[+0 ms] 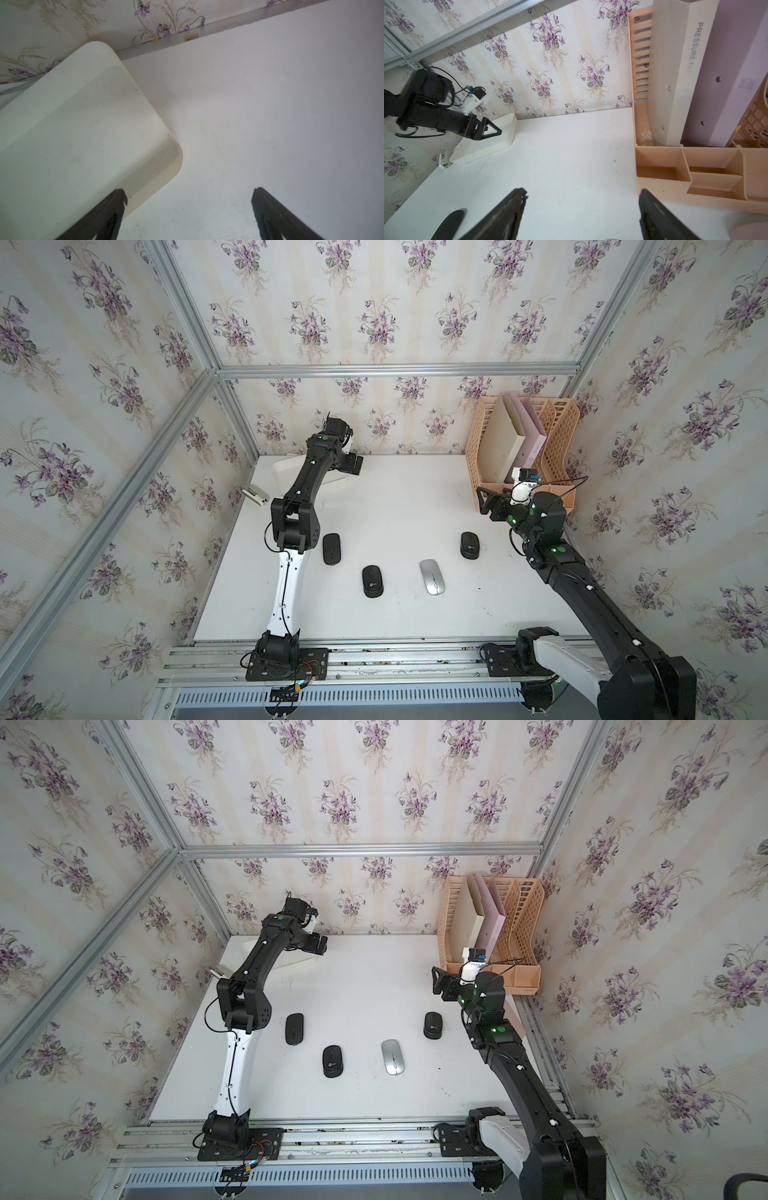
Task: Put the mouse in the storage box
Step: Pick up the storage box at the center of the board.
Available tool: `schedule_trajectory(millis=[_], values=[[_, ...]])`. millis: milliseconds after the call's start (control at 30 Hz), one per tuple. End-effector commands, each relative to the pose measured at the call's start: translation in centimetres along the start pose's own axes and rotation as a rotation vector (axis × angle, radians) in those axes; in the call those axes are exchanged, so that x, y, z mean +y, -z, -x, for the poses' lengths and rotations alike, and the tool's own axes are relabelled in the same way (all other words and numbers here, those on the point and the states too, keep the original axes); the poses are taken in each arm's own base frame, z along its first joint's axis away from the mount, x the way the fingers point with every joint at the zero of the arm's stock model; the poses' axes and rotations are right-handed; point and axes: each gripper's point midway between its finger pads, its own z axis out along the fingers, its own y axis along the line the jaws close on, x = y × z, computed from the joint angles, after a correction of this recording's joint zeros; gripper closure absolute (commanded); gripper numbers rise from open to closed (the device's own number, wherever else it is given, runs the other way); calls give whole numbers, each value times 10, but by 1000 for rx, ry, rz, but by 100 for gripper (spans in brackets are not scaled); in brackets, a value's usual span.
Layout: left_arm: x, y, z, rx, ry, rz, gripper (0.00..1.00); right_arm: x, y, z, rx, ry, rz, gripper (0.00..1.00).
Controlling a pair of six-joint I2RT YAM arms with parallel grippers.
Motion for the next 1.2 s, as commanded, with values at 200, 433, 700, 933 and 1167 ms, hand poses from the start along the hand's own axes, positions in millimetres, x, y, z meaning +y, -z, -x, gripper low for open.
schedule_trajectory(millis=[200, 433, 700, 933, 1167], values=[[-3, -48, -7, -3, 12, 4, 22, 43, 18, 6, -74, -7, 168, 12], [2, -51, -4, -12, -3, 36, 44, 68, 31, 22, -127, 3, 252, 12], [0, -53, -15, 31, -9, 22, 64, 83, 61, 47, -248, 11, 318, 11], [-1, -56, -35, 103, -9, 14, 75, 86, 85, 61, -332, 40, 324, 10], [-2, -55, -46, 138, -17, 14, 90, 87, 95, 66, -360, 53, 321, 9]])
